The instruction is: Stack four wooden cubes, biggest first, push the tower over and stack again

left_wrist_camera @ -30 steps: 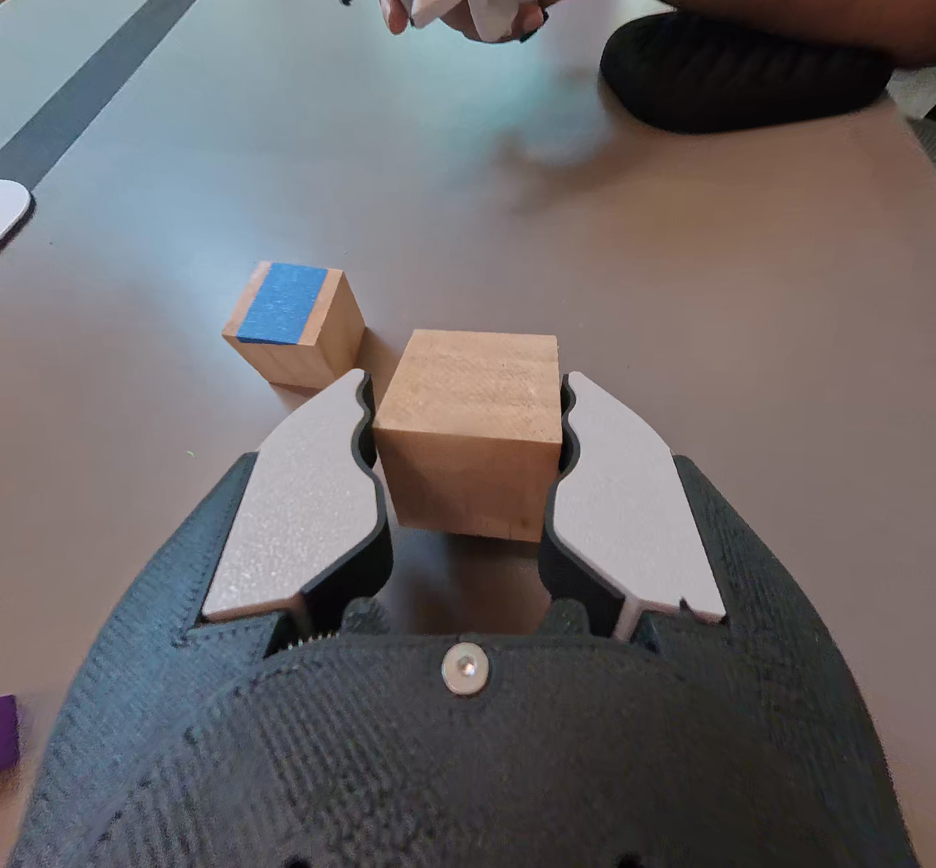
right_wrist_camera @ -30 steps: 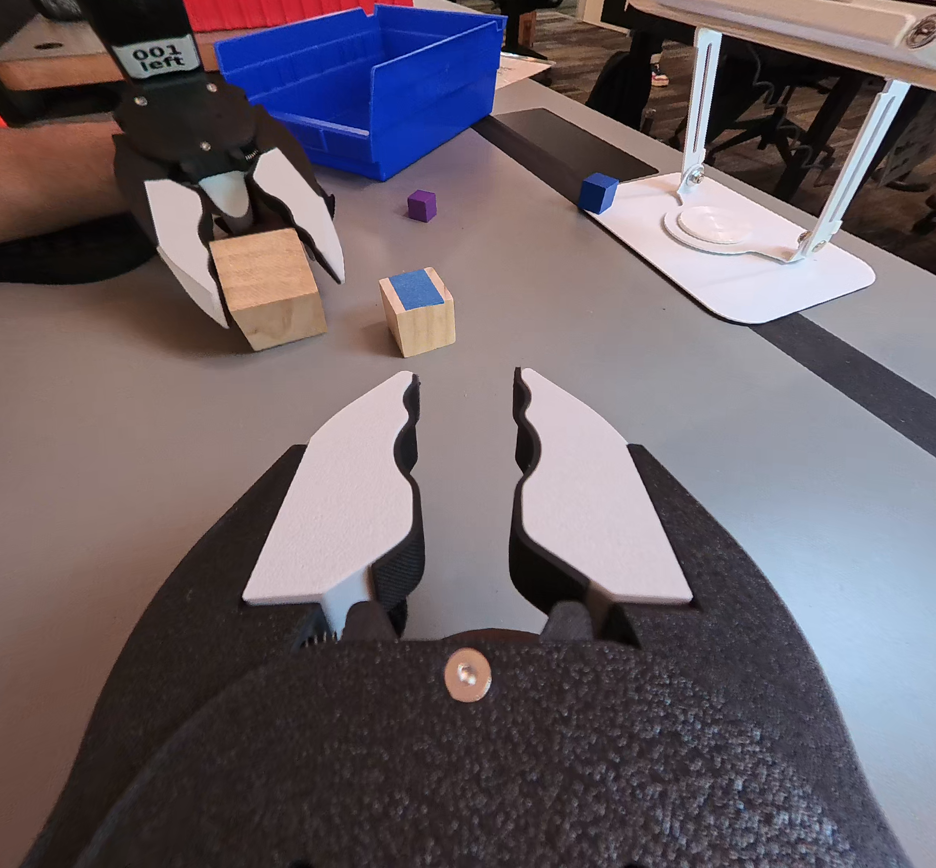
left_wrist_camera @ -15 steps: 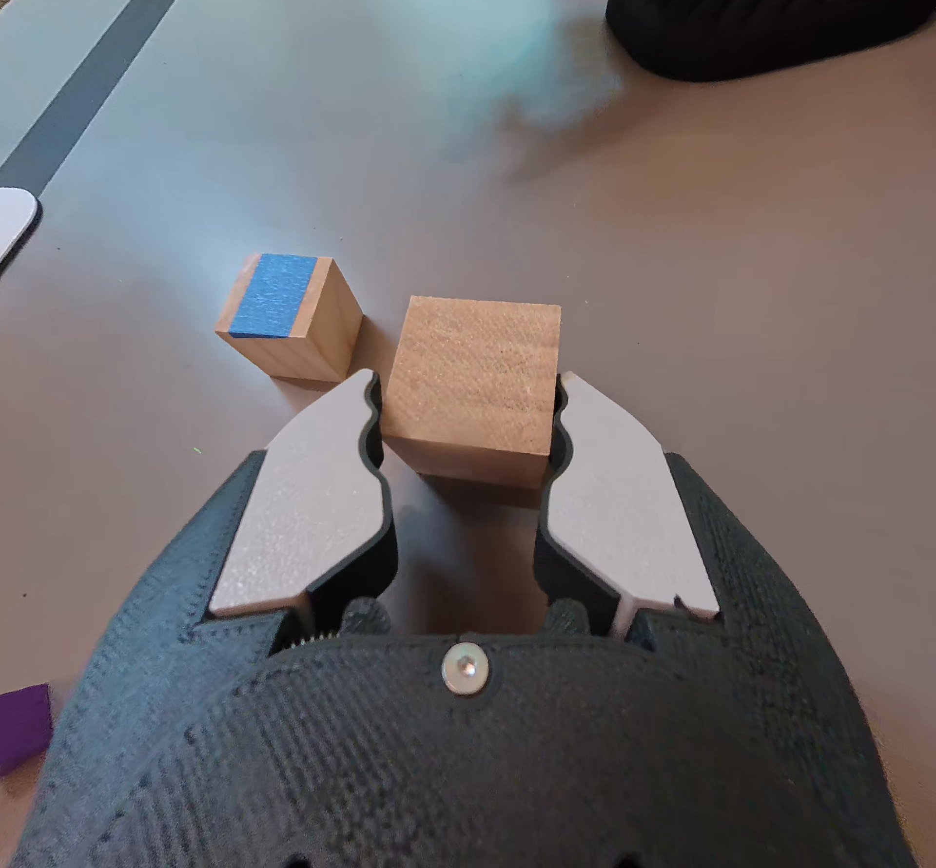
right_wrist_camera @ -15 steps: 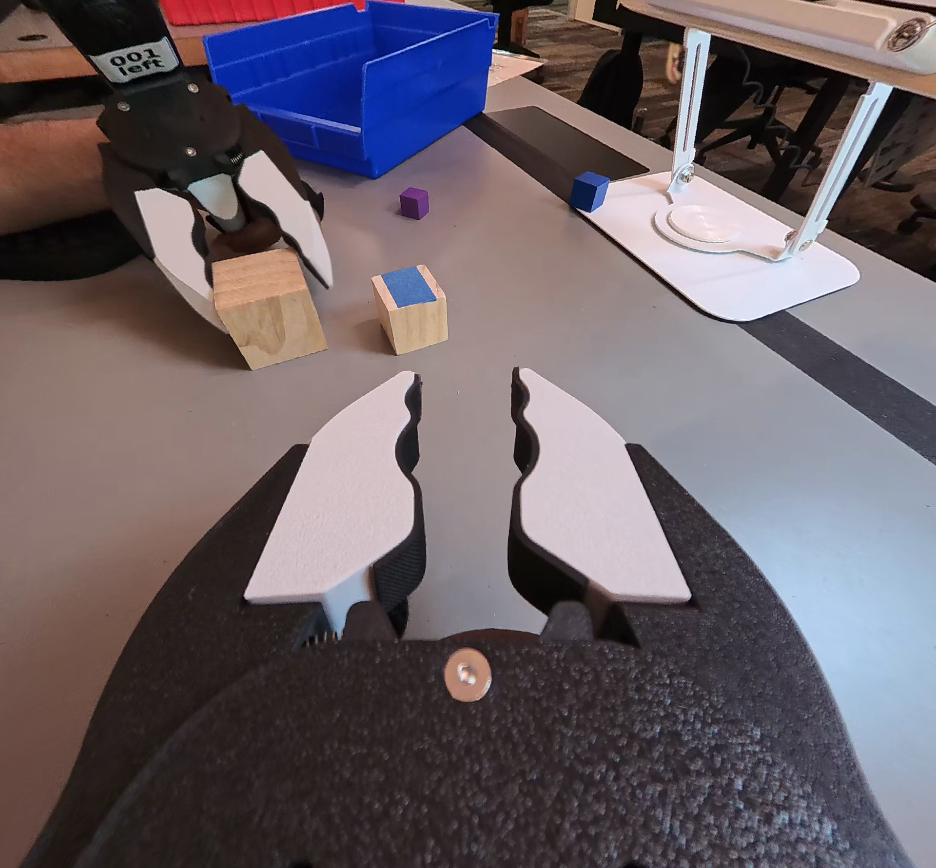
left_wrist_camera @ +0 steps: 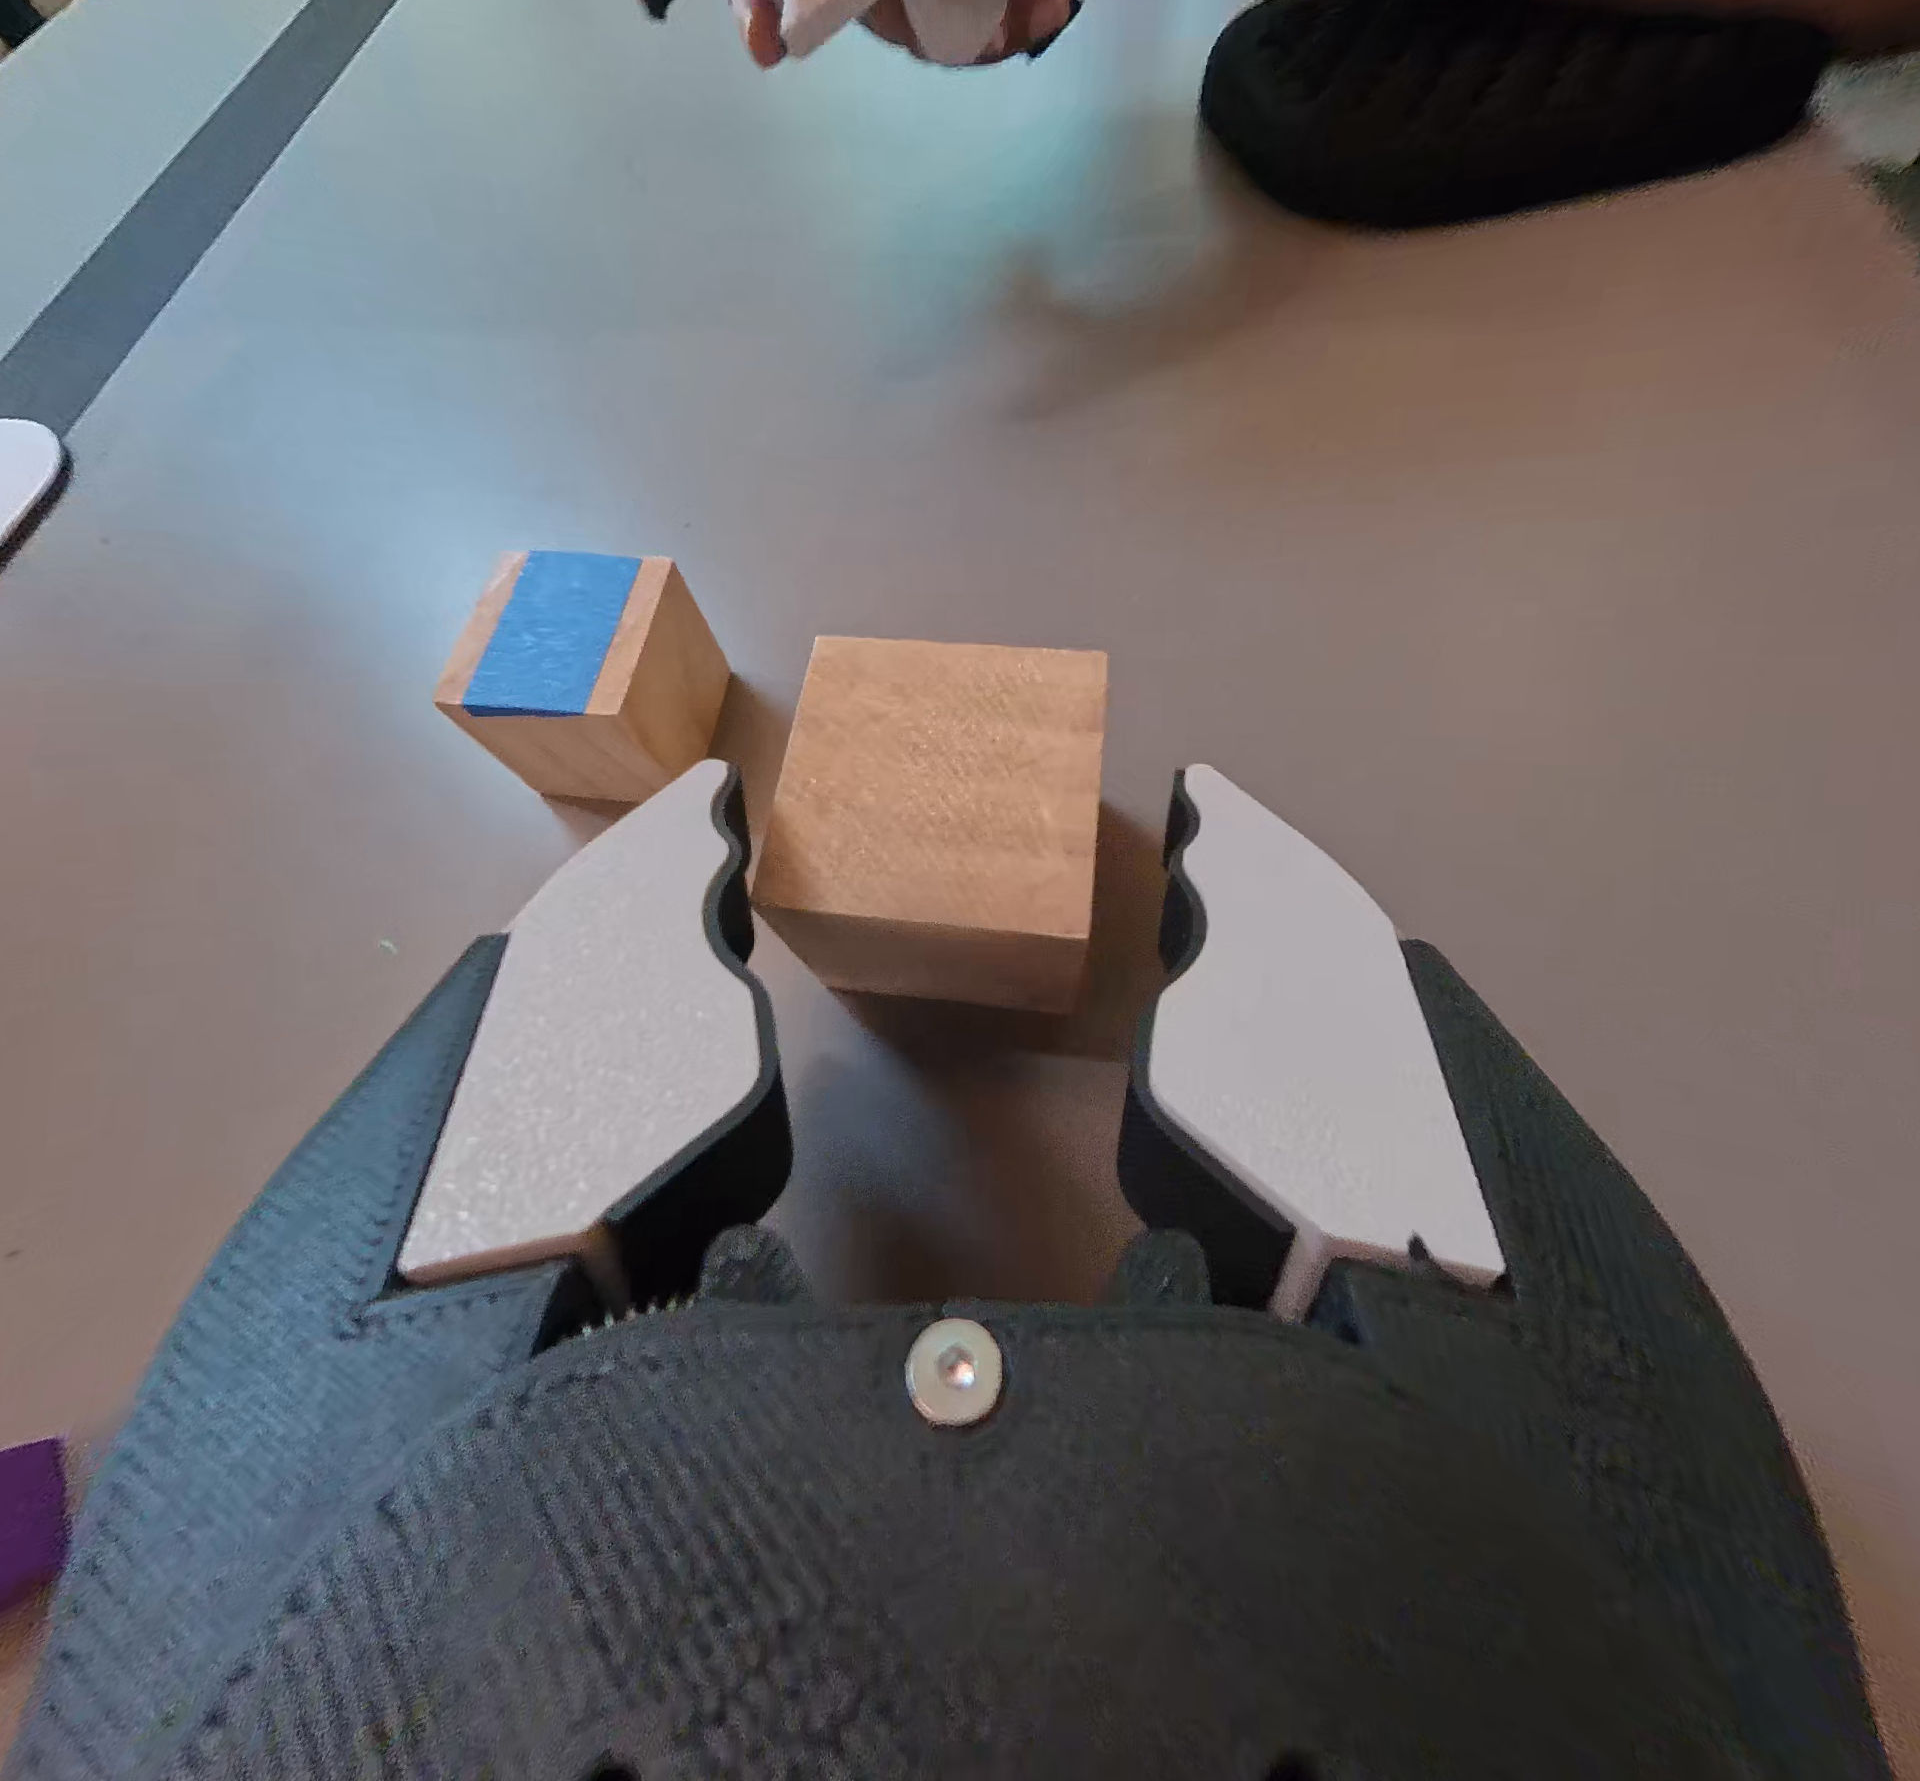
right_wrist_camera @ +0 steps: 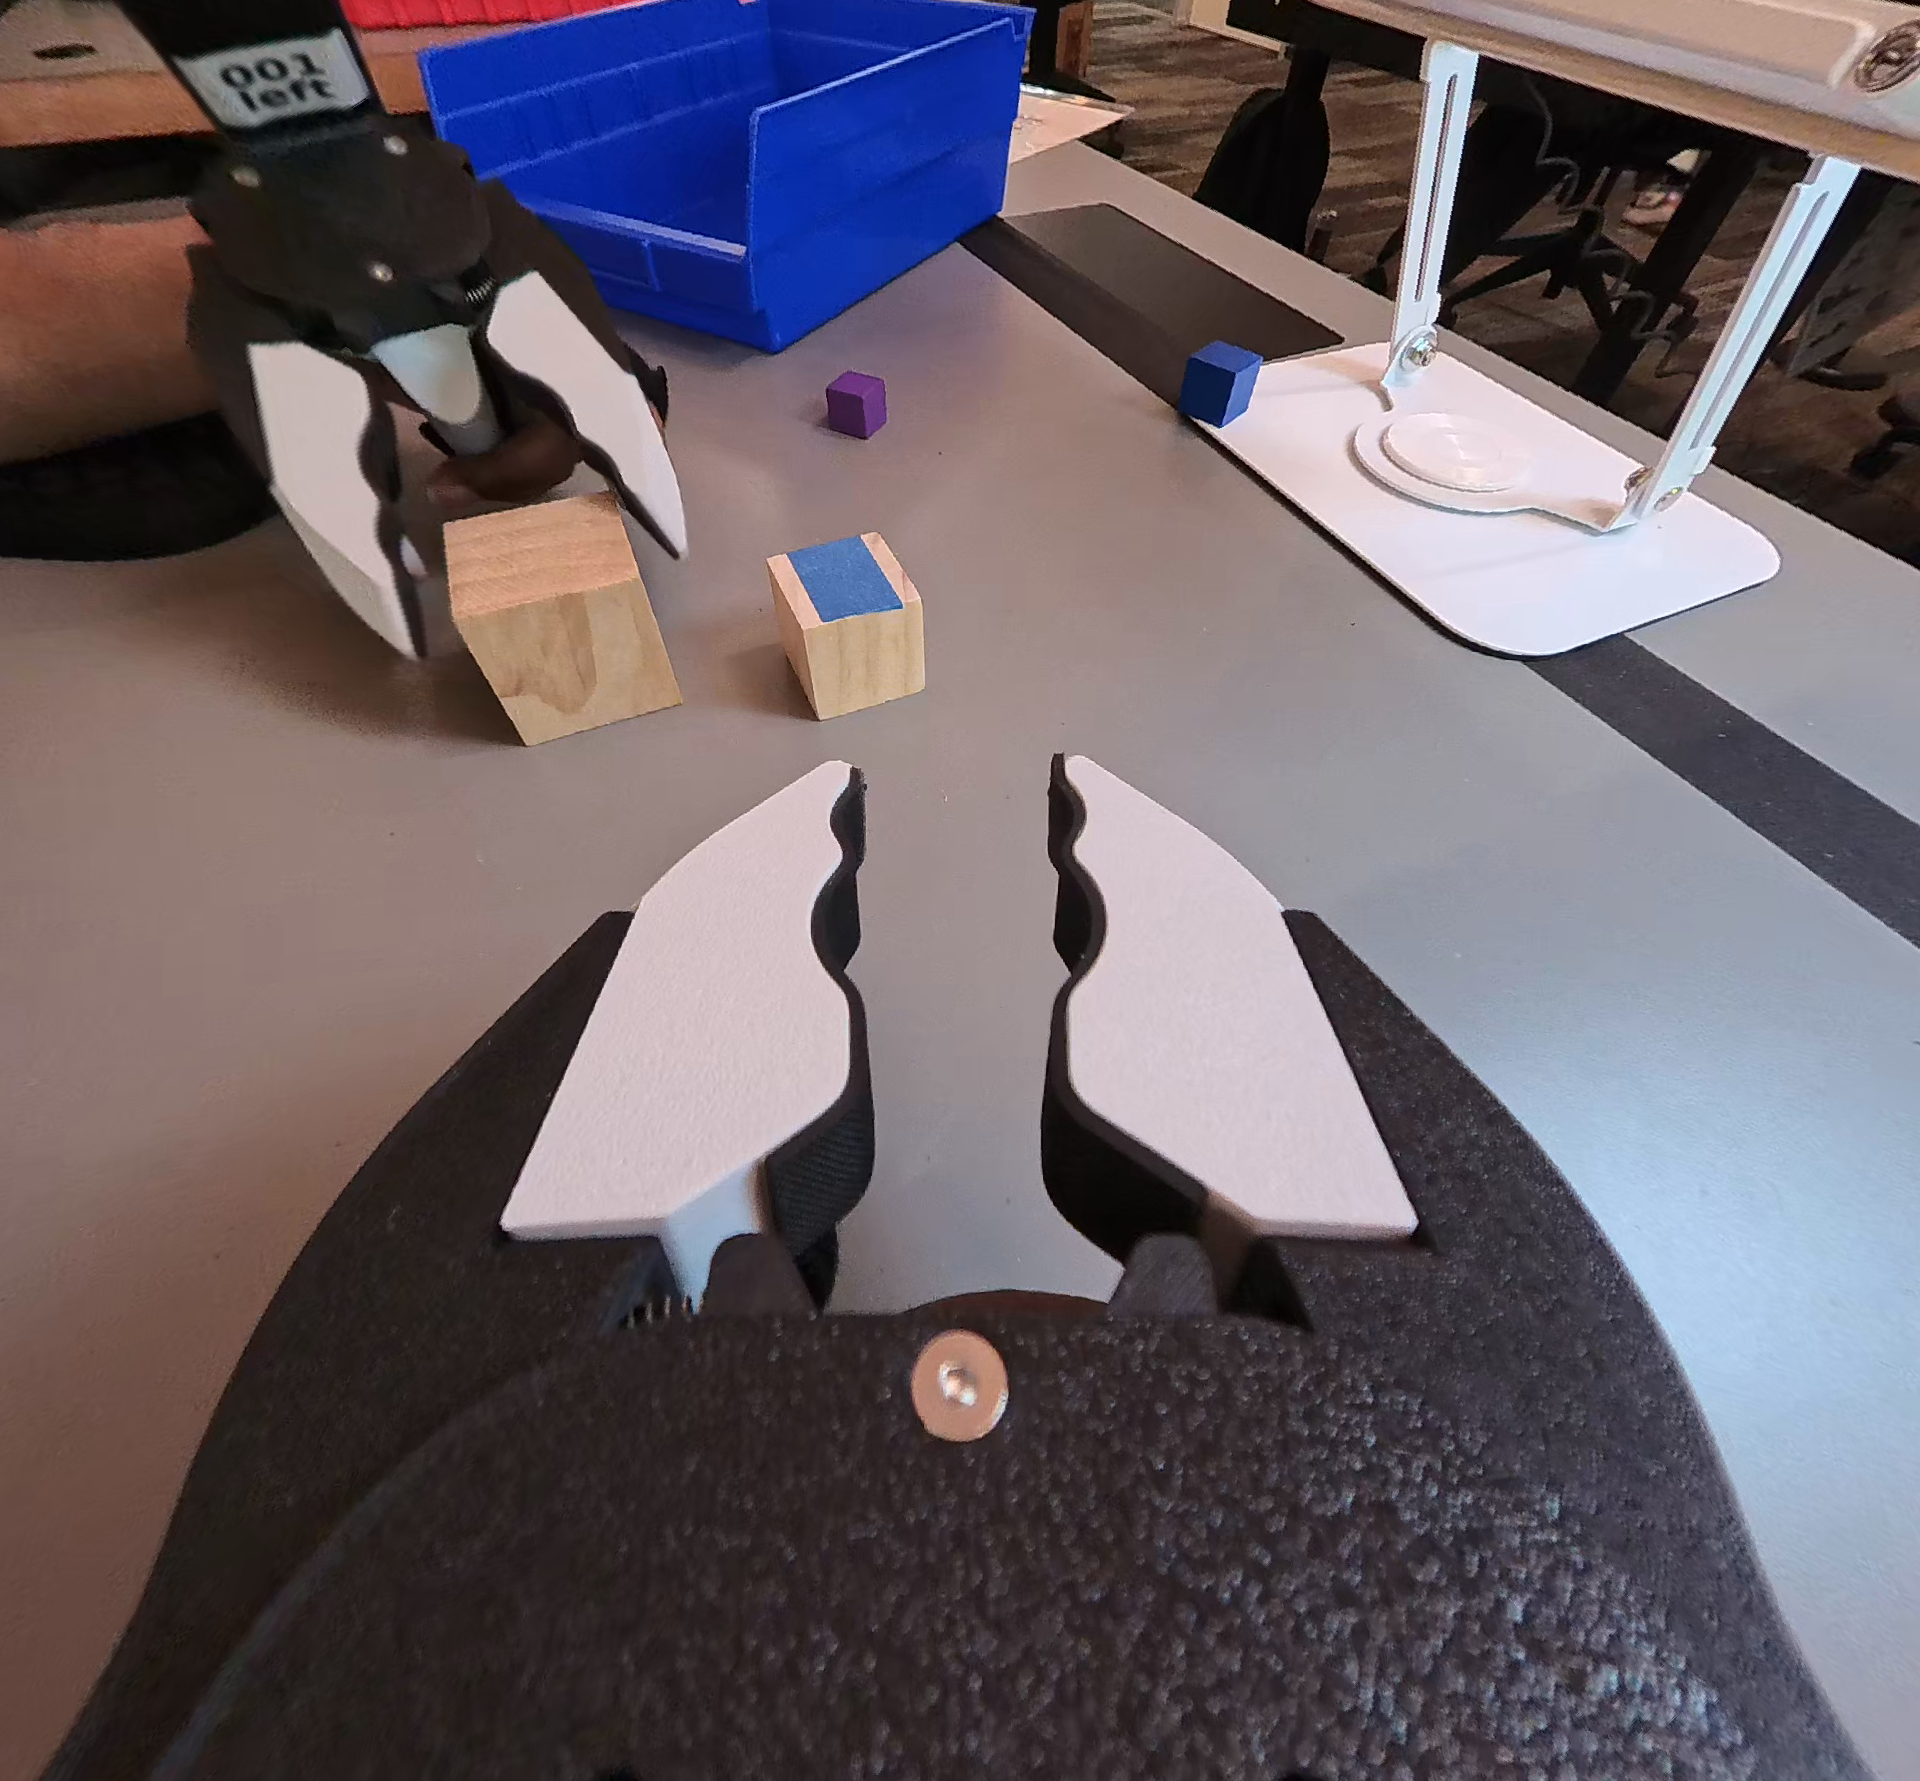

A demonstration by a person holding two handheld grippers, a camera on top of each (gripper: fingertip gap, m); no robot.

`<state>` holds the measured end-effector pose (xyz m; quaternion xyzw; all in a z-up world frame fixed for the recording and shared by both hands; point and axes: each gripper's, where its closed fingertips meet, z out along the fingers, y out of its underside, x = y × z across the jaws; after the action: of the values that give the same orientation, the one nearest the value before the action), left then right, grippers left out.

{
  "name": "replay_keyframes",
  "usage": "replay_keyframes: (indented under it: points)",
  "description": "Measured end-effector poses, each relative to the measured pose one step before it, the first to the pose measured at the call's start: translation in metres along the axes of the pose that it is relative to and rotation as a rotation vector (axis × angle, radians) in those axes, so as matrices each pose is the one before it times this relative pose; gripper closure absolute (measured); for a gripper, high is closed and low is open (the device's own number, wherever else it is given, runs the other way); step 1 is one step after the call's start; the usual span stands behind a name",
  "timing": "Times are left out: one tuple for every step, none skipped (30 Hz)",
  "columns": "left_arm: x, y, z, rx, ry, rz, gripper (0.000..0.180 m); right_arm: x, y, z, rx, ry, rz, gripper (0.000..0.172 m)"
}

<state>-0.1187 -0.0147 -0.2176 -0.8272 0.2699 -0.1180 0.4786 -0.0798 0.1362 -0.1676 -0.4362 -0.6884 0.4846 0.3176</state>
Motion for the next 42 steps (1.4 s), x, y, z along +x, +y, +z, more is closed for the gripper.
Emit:
replay_keyframes:
  points:
    - [0.0009, -0.00418, -0.00328, 0.0233, 0.0153, -0.0182, 0.1, 0.00012, -0.00032, -0.00039, 0.0013, 0.001, -0.0008, 0.138]
    - [-0.00008, -0.00583, -0.00449, 0.0348, 0.0125, -0.0194, 0.097, 0.00025, -0.00048, -0.00045, 0.002, 0.0009, -0.0003, 0.138]
    - [-0.00069, -0.00769, -0.00564, 0.0488, 0.0125, -0.0283, 0.097, 0.00025, -0.00053, -0.00038, 0.0023, 0.0005, 0.0009, 0.138]
    - [-0.0023, -0.00887, -0.00593, 0.0559, 0.0077, -0.0356, 0.098, 0.00046, -0.0005, -0.00034, 0.0029, 0.0002, 0.0017, 0.138]
    - [-0.00508, -0.00859, -0.00545, 0.0527, -0.0051, -0.0337, 0.101, 0.00065, -0.00054, -0.00031, 0.0032, 0.0005, 0.0027, 0.138]
    - [-0.00767, -0.00726, -0.00402, 0.0426, -0.0166, -0.0275, 0.105, 0.00095, -0.0002, -0.00019, 0.0026, 0.0011, 0.0045, 0.138]
    - [-0.00937, -0.00501, -0.00221, 0.0234, -0.0241, -0.0178, 0.108, 0.0011, -0.00014, -0.00025, 0.0022, 0.0006, 0.0059, 0.138]
    - [-0.01183, -0.00188, 0.00011, -0.0042, -0.0383, -0.0055, 0.11, 0.00106, -0.00019, -0.0004, 0.0031, 0.0001, 0.0058, 0.138]
    - [-0.01297, 0.00102, 0.00243, -0.0325, -0.0471, 0.011, 0.111, 0.00089, -0.00055, -0.00061, 0.004, 0.0006, 0.0047, 0.138]
    - [-0.0113, 0.00152, 0.00417, -0.0413, -0.0407, 0.0192, 0.111, 0.00074, -0.00047, -0.00075, 0.0027, 0.0016, 0.0025, 0.138]
    - [-0.0095, 0.00127, 0.00551, -0.0444, -0.0321, 0.0168, 0.111, 0.00066, -0.00052, -0.00088, 0.0015, 0.0034, -0.0007, 0.138]
    - [-0.00662, 0.00031, 0.0062, -0.0404, -0.0162, 0.0192, 0.111, 0.00057, -0.0007, -0.00094, 0.0025, 0.0038, -0.0023, 0.138]
    - [-0.00456, -0.00074, 0.00666, -0.0352, -0.0052, 0.0216, 0.111, 0.0004, -0.00099, -0.00097, 0.0033, 0.0023, -0.0012, 0.138]
    - [-0.00192, -0.00089, 0.00681, -0.0346, 0.0089, 0.0189, 0.111, 0.00031, -0.00065, -0.00087, 0.0027, 0.0014, 0.0002, 0.138]
    - [0.00164, 0.00048, 0.00704, -0.0439, 0.03, 0.0137, 0.109, 0.00056, -0.00023, -0.00093, 0.0009, 0.0016, 0.0002, 0.138]
    - [0.00422, 0.00333, 0.00706, -0.0621, 0.0453, 0.0106, 0.109, 0.00096, 0.00016, -0.00087, -0.001, 0.0028, -0.0007, 0.138]
    - [0.00163, 0.0046, 0.00687, -0.0709, 0.0251, 0.0201, 0.109, 0.00119, 0.00012, -0.00088, -0.0006, 0.0038, -0.0008, 0.138]
    - [-0.00172, 0.00363, 0.00635, -0.0609, -0.0012, 0.0309, 0.109, 0.00131, -0.00004, -0.00098, 0.0013, 0.0031, 0.0008, 0.138]
    - [-0.00068, 0.00194, 0.00557, -0.0454, 0.0052, 0.0257, 0.109, 0.00108, -0.00036, -0.00107, 0.0025, 0.0018, 0.0026, 0.138]
    - [0.0005, 0.00029, 0.00508, -0.0322, 0.0135, 0.0081, 0.109, 0.0011, -0.00026, -0.00105, 0.0024, 0.0018, 0.0023, 0.138]
    - [0.00062, 0.0004, 0.00517, -0.0287, 0.0126, 0.0005, 0.111, 0.00089, -0.00022, -0.00095, 0.0018, 0.0021, 0.0006, 0.138]
    - [0.00104, 0.00388, 0.00544, -0.0462, 0.0108, 0.0093, 0.119, 0.00062, -0.00034, -0.00084, 0.0016, 0.0023, -0.0005, 0.138]
    - [0.00058, 0.00758, 0.00534, -0.0675, 0.0014, 0.0271, 0.131, 0.00048, -0.00049, -0.00081, 0.0019, 0.0019, -0.0005, 0.138]
    - [-0.00041, 0.00554, 0.00443, -0.0537, -0.013, 0.0331, 0.135, 0.00031, -0.00071, -0.00056, 0.0023, 0.0015, -0.0004, 0.138]
    - [-0.00036, -0.00064, 0.00085, -0.0134, -0.0151, 0.0294, 0.135, 0.00018, -0.00093, -0.00072, 0.0028, 0.0015, -0.0008, 0.138]
    - [-0.00089, -0.00253, -0.00157, 0.0032, -0.0161, 0.0171, 0.135, -0.00005, -0.00085, -0.00052, 0.0025, 0.0011, -0.0017, 0.138]
    - [-0.00225, -0.00399, -0.0039, 0.0176, -0.0209, 0.0048, 0.135, -0.00001, -0.00078, -0.00056, 0.0019, 0.0009, -0.0026, 0.138]
    - [-0.00267, -0.00506, -0.0063, 0.0278, -0.0202, -0.0031, 0.135, 0.00002, -0.00075, -0.00042, 0.0022, 0.0012, -0.0019, 0.138]
    - [-0.00278, -0.00538, -0.00847, 0.0313, -0.0186, -0.0059, 0.135, 0.00005, -0.00051, -0.00024, 0.0025, -0.0001, 0.0002, 0.138]
    - [-0.00206, -0.00533, -0.00982, 0.0295, -0.0144, -0.0062, 0.135, -0.00012, -0.00029, 0.00002, 0.0017, -0.0013, 0.0018, 0.138]
    - [-0.00043, -0.00471, -0.01041, 0.0236, -0.0069, -0.0042, 0.135, -0.00005, 0.00005, 0.00007, 0.0003, -0.0012, 0.0015, 0.138]
    - [0.00096, -0.00359, -0.01048, 0.0164, -0.0028, -0.0004, 0.135, -0.00017, 0.00022, 0.00022, -0.0007, -0.001, 0.0004, 0.138]
    - [0.00185, -0.0022, -0.01002, 0.0081, -0.003, 0.0024, 0.135, -0.00024, 0.00021, 0.00026, -0.0006, -0.0012, -0.0003, 0.138]
    - [0.00263, -0.00081, -0.00917, 0.0015, -0.0013, 0.0031, 0.135, -0.00037, -0.00001, 0.00033, 0.0002, -0.0015, -0.0003, 0.138]
    - [0.00395, 0.00005, -0.00821, -0.0024, 0.0031, 0.0014, 0.135, -0.00071, -0.00017, 0.00021, 0.001, -0.0029, -0.0005, 0.138]
    - [0.00433, 0.00085, -0.00706, -0.0047, 0.0015, 0.0013, 0.135, -0.00075, -0.00034, 0.00023, 0.0015, -0.0037, -0.0014, 0.138]
    - [0.00479, 0.00196, -0.00587, -0.0084, 0.0002, 0.0013, 0.135, -0.00076, -0.00039, 0.00006, 0.0015, -0.0029, -0.0023, 0.138]
    - [0.00512, 0.00246, -0.00461, -0.0106, 0.0006, -0.0015, 0.135, -0.00065, -0.00036, 0.00001, 0.0022, -0.0024, -0.0021, 0.138]
    - [0.00583, 0.00213, -0.00331, -0.0065, 0.0035, -0.0034, 0.135, -0.00077, -0.00052, -0.00011, 0.0031, -0.0037, -0.0009, 0.138]
    - [0.00718, 0.0012, -0.00245, 0.0006, 0.0104, -0.0042, 0.135, -0.00079, -0.00047, -0.00002, 0.0024, -0.0047, 0.0001, 0.138]
    - [0.0081, 0.00088, -0.00168, 0.0029, 0.0168, -0.0061, 0.135, -0.00114, -0.00014, 0.00002, 0.0012, -0.0066, -0.001, 0.138]
    - [0.00762, 0.00124, -0.00066, -0.0004, 0.0154, -0.0059, 0.135, -0.00123, -0.00001, 0.00006, 0.0008, -0.0075, -0.0026, 0.138]
